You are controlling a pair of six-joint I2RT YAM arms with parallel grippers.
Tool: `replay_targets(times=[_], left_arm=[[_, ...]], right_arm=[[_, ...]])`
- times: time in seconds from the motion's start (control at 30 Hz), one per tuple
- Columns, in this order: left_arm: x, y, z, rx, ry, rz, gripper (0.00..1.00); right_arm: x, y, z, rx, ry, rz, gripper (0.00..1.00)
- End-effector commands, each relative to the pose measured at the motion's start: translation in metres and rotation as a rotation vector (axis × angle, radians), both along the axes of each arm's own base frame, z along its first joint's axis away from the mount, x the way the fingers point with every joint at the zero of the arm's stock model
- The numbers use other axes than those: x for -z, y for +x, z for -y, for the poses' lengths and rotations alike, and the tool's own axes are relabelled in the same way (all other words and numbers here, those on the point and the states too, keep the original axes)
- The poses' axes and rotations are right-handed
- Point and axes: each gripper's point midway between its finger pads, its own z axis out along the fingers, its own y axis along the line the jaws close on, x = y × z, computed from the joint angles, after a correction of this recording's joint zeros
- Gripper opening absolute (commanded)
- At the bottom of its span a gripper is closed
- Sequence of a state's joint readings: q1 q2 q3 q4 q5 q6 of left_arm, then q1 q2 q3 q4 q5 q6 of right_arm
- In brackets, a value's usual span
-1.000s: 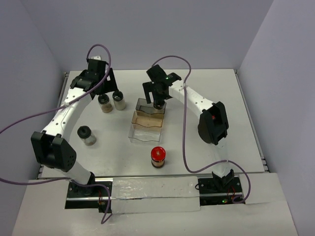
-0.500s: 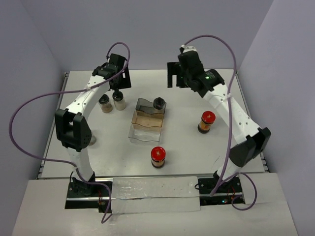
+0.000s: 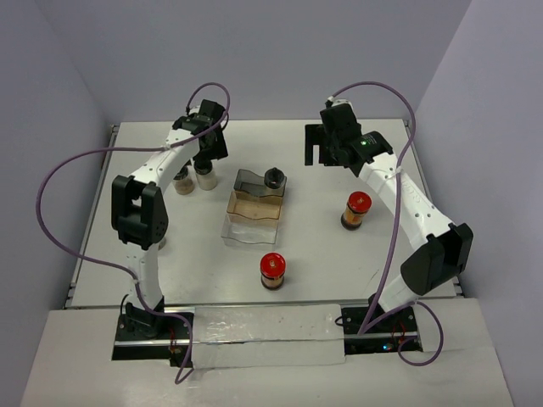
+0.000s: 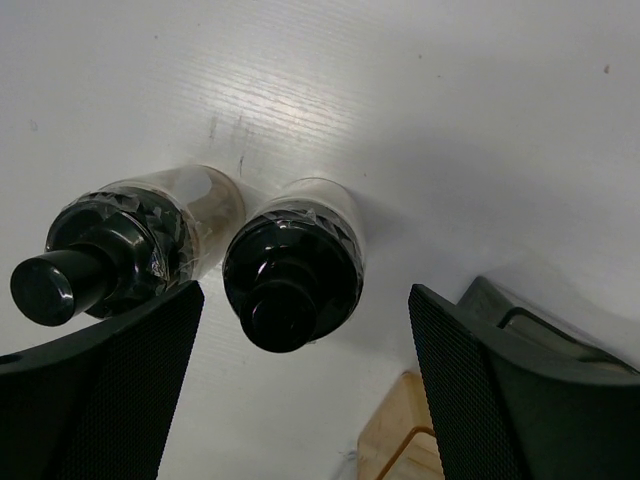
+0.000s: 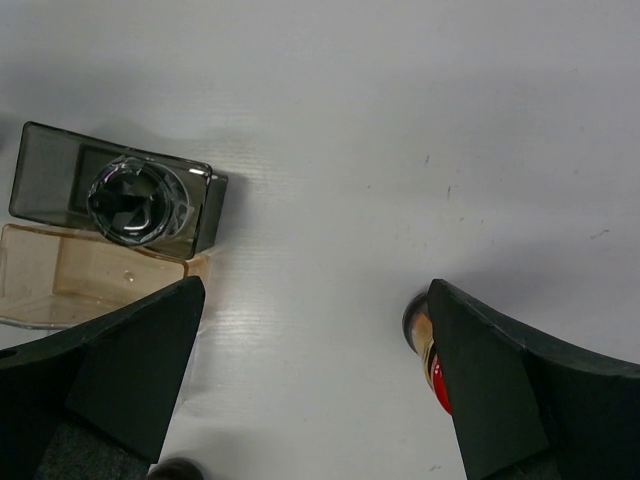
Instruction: Organize the condiment bottles
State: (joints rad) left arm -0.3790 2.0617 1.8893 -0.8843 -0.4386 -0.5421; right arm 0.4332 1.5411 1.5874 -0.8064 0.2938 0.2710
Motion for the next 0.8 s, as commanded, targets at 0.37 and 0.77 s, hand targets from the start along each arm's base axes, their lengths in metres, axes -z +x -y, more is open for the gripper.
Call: replay_targets(times=[0.37,0.77], left_arm=[[0.014,0.015,0.005,-0.045,-0.017,0.032,0.94],[0.031,0.013,-0.005,-0.061,-0.013,0.013,0.9]], right_arm=[[0.0,0.016,-0.013,-0.043,0.068,-0.002,1.0],[0.001,0.012,-0.002,-0.016,0.051,-0.003,1.0]])
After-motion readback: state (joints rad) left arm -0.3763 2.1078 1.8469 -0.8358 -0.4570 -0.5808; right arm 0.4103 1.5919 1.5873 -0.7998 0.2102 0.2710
